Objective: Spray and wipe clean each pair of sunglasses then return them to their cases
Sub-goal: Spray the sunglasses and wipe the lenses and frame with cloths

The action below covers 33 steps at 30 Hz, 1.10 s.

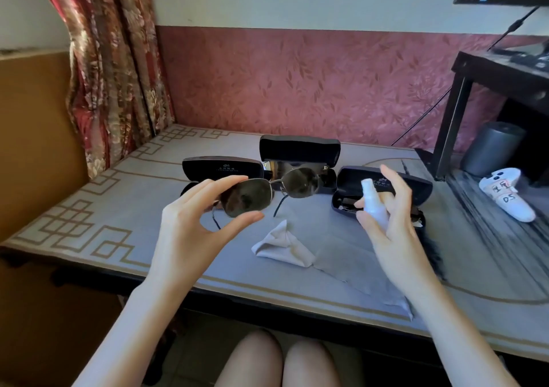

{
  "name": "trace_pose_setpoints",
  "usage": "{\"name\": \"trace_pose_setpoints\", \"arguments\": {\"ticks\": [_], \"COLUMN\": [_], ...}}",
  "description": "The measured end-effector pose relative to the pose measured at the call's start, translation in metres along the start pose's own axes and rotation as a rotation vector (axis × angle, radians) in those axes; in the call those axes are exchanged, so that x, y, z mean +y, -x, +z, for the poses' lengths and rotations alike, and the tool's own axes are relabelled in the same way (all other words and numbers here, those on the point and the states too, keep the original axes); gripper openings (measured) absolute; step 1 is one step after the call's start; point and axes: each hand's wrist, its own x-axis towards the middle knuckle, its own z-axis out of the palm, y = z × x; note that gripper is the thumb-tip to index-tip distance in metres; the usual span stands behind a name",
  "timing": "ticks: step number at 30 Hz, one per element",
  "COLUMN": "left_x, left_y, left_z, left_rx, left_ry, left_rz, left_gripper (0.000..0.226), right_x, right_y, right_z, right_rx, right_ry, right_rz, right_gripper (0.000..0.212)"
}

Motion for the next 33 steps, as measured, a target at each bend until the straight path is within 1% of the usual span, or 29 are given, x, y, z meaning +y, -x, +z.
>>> {"name": "trace_pose_setpoints", "arguments": {"ticks": [2, 6, 10, 12, 15, 16, 17, 18, 19, 20, 21, 22, 24, 25, 27, 29, 33], "left_x": [-0.001, -0.005, -0.006, -0.007, -0.008, -0.008, -0.008, -0.008, -0.008, -0.009, -0.009, -0.01, -0.011, -0.011, -0.012, -0.014, -0.02], "left_y": [0.0, -0.002, -0.002, -0.002, -0.001, -0.001, -0.001, -0.001, -0.001, -0.001, -0.001, -0.001, -0.001, -0.001, 0.0, 0.001, 0.003], "left_z": [0.0, -0.002, -0.004, -0.004, -0.005, -0.005, -0.005, -0.005, -0.005, -0.006, -0.006, -0.006, -0.006, -0.007, -0.01, -0.015, -0.023], "left_rx": [0.005, 0.008, 0.01, 0.006, 0.007, 0.009, 0.011, 0.014, 0.015, 0.013, 0.01, 0.006, -0.002, -0.007, -0.011, -0.011, -0.012], "left_ry": [0.004, -0.002, 0.011, 0.01, 0.006, 0.01, 0.015, 0.019, 0.02, 0.02, 0.021, 0.022, 0.022, 0.021, 0.022, 0.031, 0.079], "left_rz": [-0.003, -0.009, -0.011, -0.011, -0.014, -0.016, -0.015, -0.013, -0.012, -0.012, -0.013, -0.012, -0.008, -0.005, 0.0, -0.001, -0.022], "left_gripper": [0.048, 0.048, 0.048, 0.049, 0.05, 0.049, 0.048, 0.048, 0.048, 0.048, 0.048, 0.049, 0.049, 0.05, 0.05, 0.05, 0.05], "right_x": [0.01, 0.026, 0.029, 0.031, 0.031, 0.029, 0.025, 0.02, 0.015, 0.01, 0.006, 0.002, -0.003, -0.002, 0.003, 0.003, 0.0], "right_y": [-0.005, -0.01, -0.008, -0.008, -0.005, -0.003, 0.0, 0.005, 0.01, 0.014, 0.016, 0.017, 0.01, 0.003, -0.015, -0.029, -0.04], "right_z": [-0.002, 0.001, 0.0, -0.002, -0.004, -0.005, -0.006, -0.008, -0.009, -0.008, -0.006, -0.002, 0.01, 0.016, 0.023, 0.025, 0.022], "right_rx": [-0.007, -0.002, 0.046, 0.048, 0.038, 0.071, 0.13, 0.2, 0.243, 0.233, 0.166, 0.035, -0.321, -0.469, -0.655, -0.767, -0.854], "right_ry": [-0.005, 0.001, 0.017, 0.034, 0.052, 0.066, 0.085, 0.108, 0.145, 0.195, 0.251, 0.297, 0.384, 0.436, 0.519, 0.563, 0.54], "right_rz": [0.046, 0.106, 0.122, 0.125, 0.12, 0.082, 0.015, -0.075, -0.175, -0.267, -0.338, -0.357, -0.251, -0.202, -0.118, -0.075, -0.052], "right_gripper": [0.064, 0.045, 0.041, 0.044, 0.061, 0.065, 0.064, 0.056, 0.043, 0.031, 0.024, 0.024, 0.029, 0.033, 0.038, 0.033, 0.002]}}
